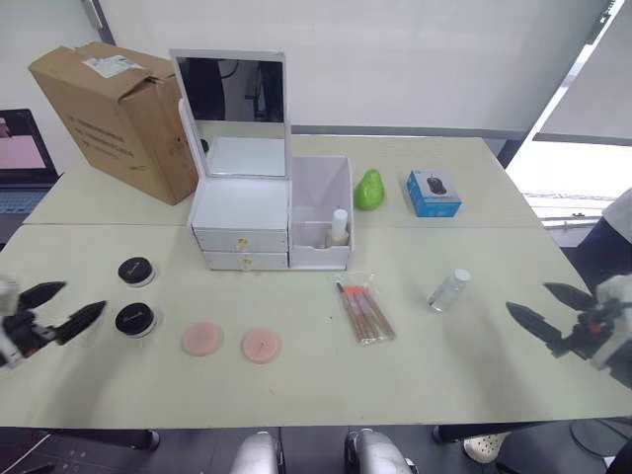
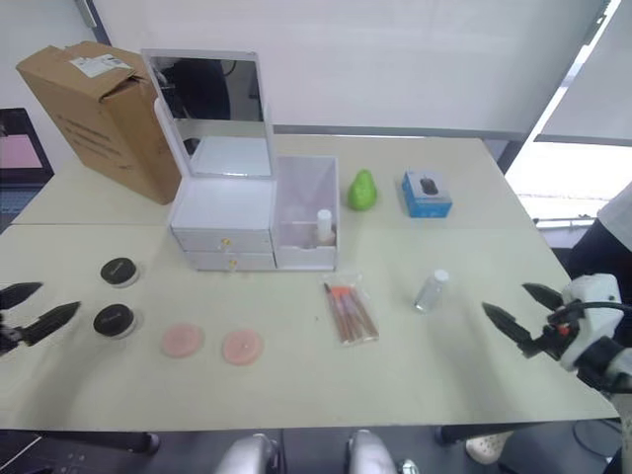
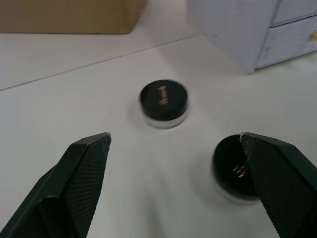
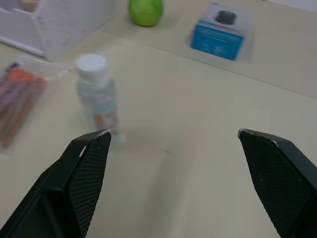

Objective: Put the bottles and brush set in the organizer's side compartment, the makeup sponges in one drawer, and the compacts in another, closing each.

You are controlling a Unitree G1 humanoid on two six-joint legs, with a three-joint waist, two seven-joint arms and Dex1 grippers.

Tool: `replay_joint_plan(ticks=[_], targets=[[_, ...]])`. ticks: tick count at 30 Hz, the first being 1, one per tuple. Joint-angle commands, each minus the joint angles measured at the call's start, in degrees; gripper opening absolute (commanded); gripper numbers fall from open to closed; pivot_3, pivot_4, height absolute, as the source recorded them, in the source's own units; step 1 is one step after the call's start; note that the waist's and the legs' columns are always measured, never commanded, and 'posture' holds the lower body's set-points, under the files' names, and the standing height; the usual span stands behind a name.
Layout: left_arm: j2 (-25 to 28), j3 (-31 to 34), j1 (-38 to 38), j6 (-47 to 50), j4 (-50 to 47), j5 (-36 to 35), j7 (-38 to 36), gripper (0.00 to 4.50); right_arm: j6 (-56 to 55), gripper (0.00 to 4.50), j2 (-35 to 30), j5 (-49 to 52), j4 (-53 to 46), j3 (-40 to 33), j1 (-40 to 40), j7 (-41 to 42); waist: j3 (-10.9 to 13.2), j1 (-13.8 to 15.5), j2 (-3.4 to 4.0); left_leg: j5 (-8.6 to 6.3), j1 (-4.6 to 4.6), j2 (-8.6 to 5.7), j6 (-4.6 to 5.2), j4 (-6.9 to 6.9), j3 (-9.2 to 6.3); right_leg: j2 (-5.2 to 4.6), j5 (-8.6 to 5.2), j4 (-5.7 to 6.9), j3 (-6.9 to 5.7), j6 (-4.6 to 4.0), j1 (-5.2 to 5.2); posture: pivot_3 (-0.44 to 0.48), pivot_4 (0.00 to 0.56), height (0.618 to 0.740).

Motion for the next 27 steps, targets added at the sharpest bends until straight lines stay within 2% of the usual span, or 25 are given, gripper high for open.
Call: replay_joint_plan(ticks=[1,5,10,14,26,27], targets=[[-2.0,-6.2,0.6,4.7,-15.3,-4.4,0.2,4.50,2.4,4.45,-0.3,0.8,-2.6,3.8,-4.2,-2.8,0.0,-0.1,-0.02,0.03,-0.01,0.00,0.06,0.03,0.00,0.03,0.00,0.00,0.03,0.00,0.07,0.000,0.150,0.740],[-5.1,-13.6,0.2,9.3,-29.2,-8.2,2.5,4.50,2.6,4.45,1.4,-0.9,-0.5,8.1,-9.0,-6.6,-0.1,-0.1,-0.20,0.13,-0.03,-0.09,0.23,0.17,0.03,0.10,0.06,0.01,0.16,0.07,0.20,0.000,0.150,0.740],[-5.0,-15.6,-1.6,13.0,-37.2,-12.1,4.3,4.50,2.6,4.45,2.4,-0.9,0.7,9.6,-9.9,-8.0,-0.2,0.0,-0.05,0.15,0.00,-0.10,0.26,0.22,-0.06,0.21,0.06,0.01,0.16,0.06,0.36,0.000,0.150,0.740],[-4.0,-15.1,-3.4,15.0,-38.9,-14.3,5.1,4.50,2.2,4.45,3.1,-0.7,1.1,10.4,-10.1,-8.5,-0.2,-0.1,-0.02,0.15,0.06,-0.12,0.26,0.32,-0.10,0.23,0.05,0.00,0.16,0.07,0.48,0.000,0.150,0.740],[-3.9,-15.7,-3.0,14.7,-39.3,-13.8,5.4,4.50,0.8,4.45,5.0,-0.8,3.5,12.6,-11.8,-8.9,-0.2,0.0,0.03,0.15,0.06,-0.13,0.26,0.49,-0.25,0.31,0.04,-0.01,0.15,0.08,0.59,0.000,0.150,0.740],[-3.9,-15.6,-3.0,14.6,-39.3,-13.8,5.5,4.50,0.6,4.29,5.1,-0.9,3.7,12.8,-12.0,-8.9,-0.2,0.0,0.03,0.15,0.06,-0.13,0.26,0.49,-0.25,0.31,0.04,-0.01,0.15,0.08,0.59,0.000,0.150,0.740]])
